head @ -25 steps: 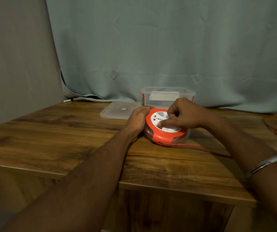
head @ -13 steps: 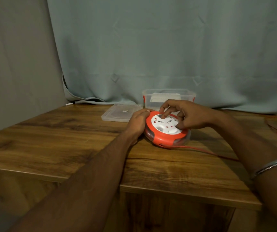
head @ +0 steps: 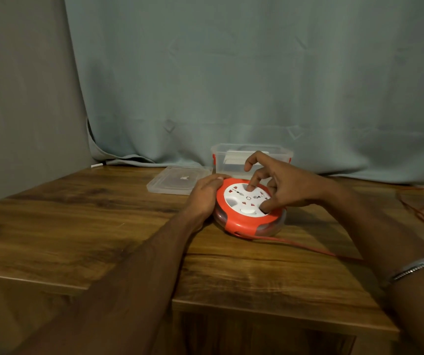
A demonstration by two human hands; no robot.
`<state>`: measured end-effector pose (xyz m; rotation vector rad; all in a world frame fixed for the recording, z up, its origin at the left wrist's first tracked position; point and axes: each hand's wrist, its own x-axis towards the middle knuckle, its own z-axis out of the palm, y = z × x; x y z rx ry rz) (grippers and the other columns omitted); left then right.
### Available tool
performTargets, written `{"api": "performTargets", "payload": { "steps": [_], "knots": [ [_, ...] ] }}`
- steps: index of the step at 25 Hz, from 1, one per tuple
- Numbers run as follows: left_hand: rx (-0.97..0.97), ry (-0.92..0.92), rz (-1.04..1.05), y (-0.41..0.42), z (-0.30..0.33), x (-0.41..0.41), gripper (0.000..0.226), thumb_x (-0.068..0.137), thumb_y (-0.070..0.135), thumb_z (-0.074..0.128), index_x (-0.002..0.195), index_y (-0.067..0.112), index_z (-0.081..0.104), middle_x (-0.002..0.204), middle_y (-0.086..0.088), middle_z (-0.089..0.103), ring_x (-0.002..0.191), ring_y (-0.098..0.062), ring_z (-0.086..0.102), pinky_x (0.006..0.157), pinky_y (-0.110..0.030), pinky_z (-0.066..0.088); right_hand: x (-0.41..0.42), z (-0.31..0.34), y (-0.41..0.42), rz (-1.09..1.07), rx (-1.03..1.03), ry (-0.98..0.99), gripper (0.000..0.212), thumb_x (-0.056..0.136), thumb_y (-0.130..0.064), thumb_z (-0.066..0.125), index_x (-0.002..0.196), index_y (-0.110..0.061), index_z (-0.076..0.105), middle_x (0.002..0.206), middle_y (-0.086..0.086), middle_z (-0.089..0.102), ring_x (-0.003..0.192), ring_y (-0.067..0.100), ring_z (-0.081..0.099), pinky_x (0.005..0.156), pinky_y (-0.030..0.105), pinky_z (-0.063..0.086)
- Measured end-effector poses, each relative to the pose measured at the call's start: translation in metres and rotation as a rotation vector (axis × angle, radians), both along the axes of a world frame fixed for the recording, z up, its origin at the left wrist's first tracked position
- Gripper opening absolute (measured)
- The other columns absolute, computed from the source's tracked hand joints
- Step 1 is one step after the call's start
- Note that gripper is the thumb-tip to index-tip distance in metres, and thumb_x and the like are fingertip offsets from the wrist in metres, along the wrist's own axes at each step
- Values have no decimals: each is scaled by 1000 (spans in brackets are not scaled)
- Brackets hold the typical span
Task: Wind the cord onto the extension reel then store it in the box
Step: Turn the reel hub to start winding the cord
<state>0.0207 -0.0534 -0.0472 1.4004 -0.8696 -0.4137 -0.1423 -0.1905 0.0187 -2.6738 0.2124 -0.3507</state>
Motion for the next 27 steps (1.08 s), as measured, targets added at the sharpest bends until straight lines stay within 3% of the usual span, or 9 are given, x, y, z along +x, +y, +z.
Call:
{"api": "performTargets", "payload": {
  "steps": [3,6,9,14,16,20,23,25,27],
  "knots": [
    [1,-8,-2,-2,-3,2,36,109,26,38,127,13,66,112,-11,74,93,-23,74,71,-27,60,0,-1,5,-25,-75,-12,69,68,-22,91,120,-34,48,108,-5,69,80,12,65,62,26,51],
    [5,-23,-1,-2,-4,4,35,109,25,38,129,13,64,110,-8,73,91,-19,73,69,-23,59,4,-5,5,-20,-180,-37,38,63,-37,87,92,-28,63,95,-1,69,94,22,66,69,41,56],
    [13,-44,3,-2,-4,3,34,109,25,38,129,13,63,110,-7,73,91,-16,72,74,-25,59,6,-7,6,-48,-214,-40,33,62,-46,84,71,-23,61,77,-1,68,76,21,64,71,50,54],
    [40,-102,2,-4,-5,4,37,110,26,36,134,11,61,121,-13,71,104,-24,71,90,-37,60,10,-10,10,-103,-228,-41,47,71,-55,82,58,-17,58,52,-7,57,53,6,52,57,35,46],
    [56,-138,-4,-2,-4,3,37,110,26,36,134,12,61,121,-9,71,103,-21,70,89,-33,60,13,-11,14,-106,-245,-70,54,74,-56,82,57,-10,59,50,-2,58,50,6,52,56,34,43],
    [61,-182,-11,-2,-4,3,37,110,26,37,134,12,62,121,-10,71,104,-21,70,93,-37,58,13,-11,18,-97,-220,-109,48,79,-48,81,56,-11,61,58,9,66,54,18,59,55,33,43],
    [66,-170,-22,-3,-6,4,37,109,26,38,134,13,62,120,-12,72,106,-25,70,96,-42,58,8,-4,15,-8,-117,-191,17,76,-13,81,73,-22,67,70,-1,68,56,5,59,56,31,50],
    [67,-161,-30,-3,-5,4,37,109,26,37,134,13,62,117,-10,73,105,-25,71,94,-41,59,2,2,9,32,-28,-158,37,69,6,74,95,-19,69,97,-3,73,54,0,56,54,22,48],
    [69,-167,-39,-3,-5,4,38,110,27,37,135,14,61,117,-9,72,104,-23,71,92,-39,59,-2,3,2,54,-18,-76,51,66,6,74,106,-24,68,118,-6,71,52,4,54,54,26,49]
  ]
}}
